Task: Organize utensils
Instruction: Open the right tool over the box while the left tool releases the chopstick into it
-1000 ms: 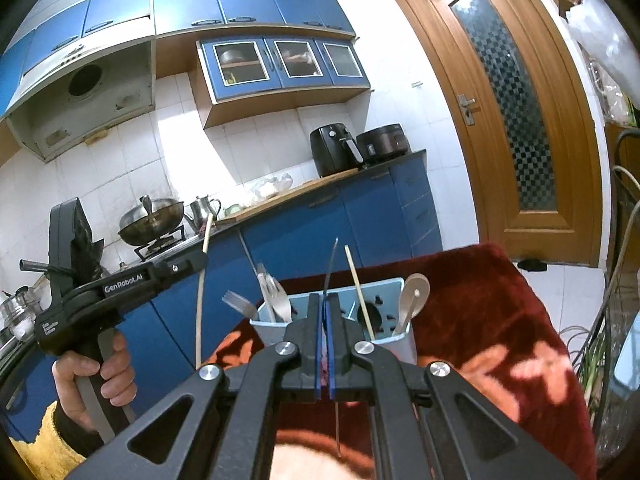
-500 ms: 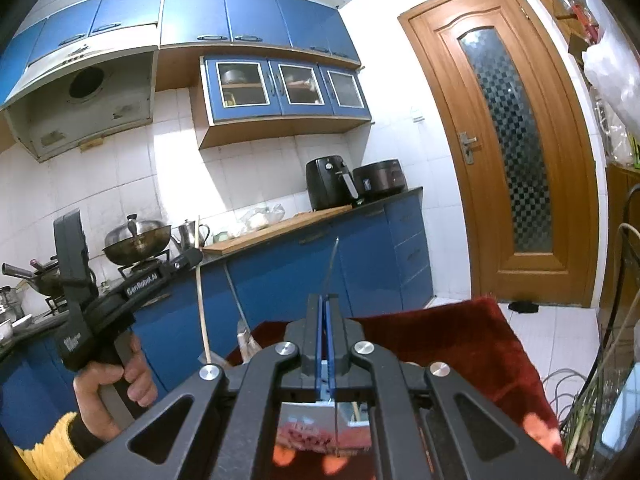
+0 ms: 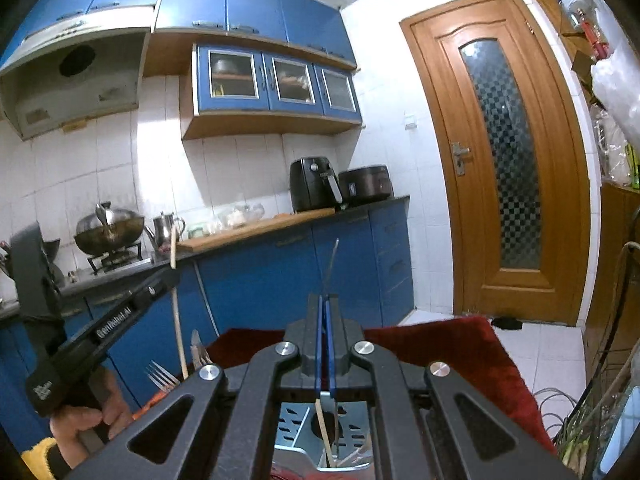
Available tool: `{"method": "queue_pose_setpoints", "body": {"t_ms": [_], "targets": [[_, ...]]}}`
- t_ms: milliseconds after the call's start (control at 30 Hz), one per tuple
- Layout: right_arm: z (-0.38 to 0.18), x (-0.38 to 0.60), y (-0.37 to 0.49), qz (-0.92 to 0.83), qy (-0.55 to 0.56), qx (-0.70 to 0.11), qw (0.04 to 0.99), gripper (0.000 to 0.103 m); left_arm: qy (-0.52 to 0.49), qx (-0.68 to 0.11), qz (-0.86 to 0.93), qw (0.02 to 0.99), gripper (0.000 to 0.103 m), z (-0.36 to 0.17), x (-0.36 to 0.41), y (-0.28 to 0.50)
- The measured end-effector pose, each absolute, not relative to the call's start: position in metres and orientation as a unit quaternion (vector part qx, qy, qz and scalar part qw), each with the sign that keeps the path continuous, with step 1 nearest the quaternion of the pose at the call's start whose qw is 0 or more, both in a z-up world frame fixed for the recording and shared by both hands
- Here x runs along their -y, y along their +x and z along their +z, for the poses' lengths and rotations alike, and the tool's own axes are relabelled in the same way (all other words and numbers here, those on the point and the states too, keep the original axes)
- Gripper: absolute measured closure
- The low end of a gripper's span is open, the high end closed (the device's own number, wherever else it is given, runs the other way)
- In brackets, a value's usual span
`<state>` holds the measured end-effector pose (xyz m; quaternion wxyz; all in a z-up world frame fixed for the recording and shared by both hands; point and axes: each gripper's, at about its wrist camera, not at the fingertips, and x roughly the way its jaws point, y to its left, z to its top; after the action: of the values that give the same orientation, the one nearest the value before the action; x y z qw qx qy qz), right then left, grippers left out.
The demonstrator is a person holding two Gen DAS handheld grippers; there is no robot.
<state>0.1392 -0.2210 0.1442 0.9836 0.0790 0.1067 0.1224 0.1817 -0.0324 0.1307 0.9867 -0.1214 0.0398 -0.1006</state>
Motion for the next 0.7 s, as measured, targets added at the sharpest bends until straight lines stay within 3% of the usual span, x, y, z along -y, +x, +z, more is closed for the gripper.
{"method": "queue_pose_setpoints", "body": {"t_ms": [433, 567, 700], "targets": [[0.123, 0.218, 0.152, 0.131, 0.08, -0.143, 0.978, 0.099, -0.124, -0.06, -0.112, 0.984, 0.098, 0.116, 0.037, 0.191], [0.122, 0.219, 0.151, 0.138, 0.085, -0.145, 0.976, 0.094, -0.122, -0.075, -0.113, 0.983, 0.083, 0.116, 0.039, 0.192], [0.125, 0.22, 0.148, 0.14, 0.089, -0.139, 0.976, 0.093, -0.119, -0.08, -0.111, 0.983, 0.078, 0.117, 0.041, 0.189]]}}
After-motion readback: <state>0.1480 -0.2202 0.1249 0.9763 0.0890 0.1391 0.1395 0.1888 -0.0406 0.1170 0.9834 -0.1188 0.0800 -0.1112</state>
